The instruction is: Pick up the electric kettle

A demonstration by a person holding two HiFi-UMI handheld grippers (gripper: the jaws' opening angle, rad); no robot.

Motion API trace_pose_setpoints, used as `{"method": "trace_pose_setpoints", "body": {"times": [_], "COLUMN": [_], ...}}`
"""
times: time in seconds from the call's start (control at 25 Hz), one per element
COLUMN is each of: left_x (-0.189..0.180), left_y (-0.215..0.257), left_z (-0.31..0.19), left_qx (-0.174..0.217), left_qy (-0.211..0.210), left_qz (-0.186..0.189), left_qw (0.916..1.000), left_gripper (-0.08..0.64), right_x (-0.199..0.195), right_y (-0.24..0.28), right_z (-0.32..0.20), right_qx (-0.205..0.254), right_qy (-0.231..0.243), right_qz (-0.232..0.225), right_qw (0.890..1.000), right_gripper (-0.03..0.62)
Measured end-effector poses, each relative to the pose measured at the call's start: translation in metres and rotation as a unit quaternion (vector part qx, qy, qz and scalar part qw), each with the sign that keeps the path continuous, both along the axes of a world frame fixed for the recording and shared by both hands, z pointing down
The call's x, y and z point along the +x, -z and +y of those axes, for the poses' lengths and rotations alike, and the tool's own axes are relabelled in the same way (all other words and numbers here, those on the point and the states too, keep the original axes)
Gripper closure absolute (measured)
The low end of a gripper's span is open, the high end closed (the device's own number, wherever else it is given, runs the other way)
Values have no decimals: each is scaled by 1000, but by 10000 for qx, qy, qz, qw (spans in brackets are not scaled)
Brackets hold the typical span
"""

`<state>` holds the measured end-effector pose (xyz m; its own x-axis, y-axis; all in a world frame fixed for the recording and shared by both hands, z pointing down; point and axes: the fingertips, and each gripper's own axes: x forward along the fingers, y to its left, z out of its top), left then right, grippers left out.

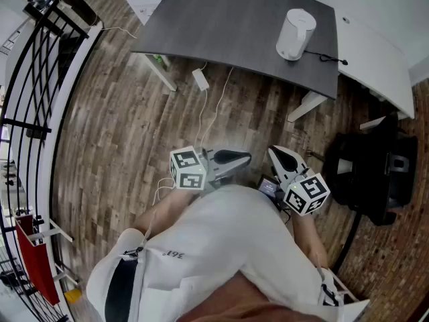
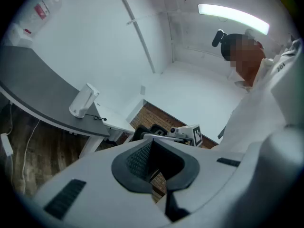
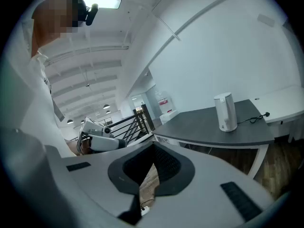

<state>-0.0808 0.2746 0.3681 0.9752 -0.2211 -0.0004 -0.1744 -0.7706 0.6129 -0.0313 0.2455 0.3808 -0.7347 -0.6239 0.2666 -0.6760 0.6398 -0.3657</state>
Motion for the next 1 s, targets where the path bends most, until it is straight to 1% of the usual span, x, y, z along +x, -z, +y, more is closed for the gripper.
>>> {"method": "trace_pose_setpoints", "body": {"times": [0.16, 0.28, 0.48, 0.6, 0.68, 0.76, 0.88, 1.0], "left_x": [5, 7, 11, 9, 7, 4, -4, -13], "left_y": [-1, -4, -3, -3, -3, -4, -6, -9], "left_z": [-10, -15, -19, -22, -24, -26, -30, -35], "left_qx": [41, 32, 21, 63, 73, 73, 65, 41], "left_qy": [94, 64, -2, -10, -23, -26, -34, -73], "left_qz": [-16, -38, -48, -14, -22, -37, -65, -111], "left_qw": [9999, 10000, 10000, 10000, 10000, 10000, 10000, 9999], "left_gripper": [557, 557, 557, 557, 557, 557, 556, 557], "right_x": [3, 3, 6, 9, 12, 15, 13, 8], "right_y": [-2, -1, 1, 2, 3, 3, 2, -3], "right_z": [-9, -12, -16, -20, -22, -25, -29, -31], "right_qx": [-51, -53, -73, -105, -73, -25, 3, -5], "right_qy": [120, 122, 57, -85, -220, -357, -505, -637], "right_qz": [-184, -355, -519, -644, -615, -578, -556, -442], "right_qw": [9997, 9993, 9986, 9978, 9978, 9977, 9972, 9970], "right_gripper": [585, 560, 494, 478, 465, 432, 428, 428]}}
